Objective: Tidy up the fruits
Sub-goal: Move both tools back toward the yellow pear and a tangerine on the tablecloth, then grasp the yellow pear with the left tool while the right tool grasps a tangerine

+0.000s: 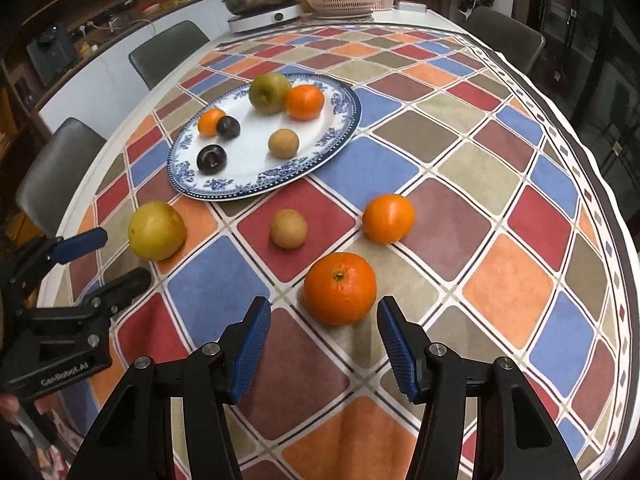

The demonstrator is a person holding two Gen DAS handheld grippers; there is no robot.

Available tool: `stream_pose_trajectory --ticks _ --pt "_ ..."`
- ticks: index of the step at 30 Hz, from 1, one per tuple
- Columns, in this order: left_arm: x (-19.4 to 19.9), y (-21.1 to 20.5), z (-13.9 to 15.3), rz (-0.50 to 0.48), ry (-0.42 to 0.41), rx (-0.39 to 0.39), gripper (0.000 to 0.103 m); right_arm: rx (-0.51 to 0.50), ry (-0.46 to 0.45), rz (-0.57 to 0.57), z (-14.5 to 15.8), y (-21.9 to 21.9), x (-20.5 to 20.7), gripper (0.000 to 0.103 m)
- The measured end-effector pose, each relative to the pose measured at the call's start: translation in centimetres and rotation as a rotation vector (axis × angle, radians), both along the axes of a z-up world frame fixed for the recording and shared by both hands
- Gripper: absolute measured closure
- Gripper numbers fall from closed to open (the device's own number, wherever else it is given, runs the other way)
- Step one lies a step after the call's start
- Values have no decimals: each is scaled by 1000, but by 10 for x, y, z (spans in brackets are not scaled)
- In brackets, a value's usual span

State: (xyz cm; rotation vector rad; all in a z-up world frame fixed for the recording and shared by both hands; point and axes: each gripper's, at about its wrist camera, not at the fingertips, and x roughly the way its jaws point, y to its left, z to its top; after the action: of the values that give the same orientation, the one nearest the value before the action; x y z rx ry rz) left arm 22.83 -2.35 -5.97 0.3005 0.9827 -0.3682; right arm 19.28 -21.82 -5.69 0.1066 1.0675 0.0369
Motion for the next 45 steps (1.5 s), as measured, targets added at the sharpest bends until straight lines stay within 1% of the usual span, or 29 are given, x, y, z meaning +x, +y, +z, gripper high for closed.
stream_pose_trajectory --ticks 5,7,10,12,14,19,24,27,32,39,45 --pt "13 -8 -9 2 6 20 32 -8 -4 -10 -4 -3 6 47" --pt "17 -9 -12 6 13 11 32 -4 2 -10 -6 -4 8 48" --pt "23 -10 -14 17 17 5 32 0 9 -2 -9 -4 12 54" --pt "25 -10 -15 21 16 1 33 3 13 -2 -11 -5 14 55" --pt "26 -11 -14 23 12 0 39 -1 15 -5 -13 -5 15 59" --pt "30 -14 -18 21 44 -12 53 5 18 -3 -14 -7 17 60" --pt "29 -14 -20 37 55 -14 54 12 20 6 -17 -7 18 60" --pt "25 -13 -17 40 62 -39 54 17 17 8 -16 -8 19 61" --pt "11 -16 -3 41 16 -35 54 53 4 9 -14 -13 16 61" --pt "-5 -17 12 61 -15 -69 54 66 -63 41 3 -17 7 61" --pt "-17 -15 23 83 -37 -101 54 53 -123 81 23 -14 -1 61"
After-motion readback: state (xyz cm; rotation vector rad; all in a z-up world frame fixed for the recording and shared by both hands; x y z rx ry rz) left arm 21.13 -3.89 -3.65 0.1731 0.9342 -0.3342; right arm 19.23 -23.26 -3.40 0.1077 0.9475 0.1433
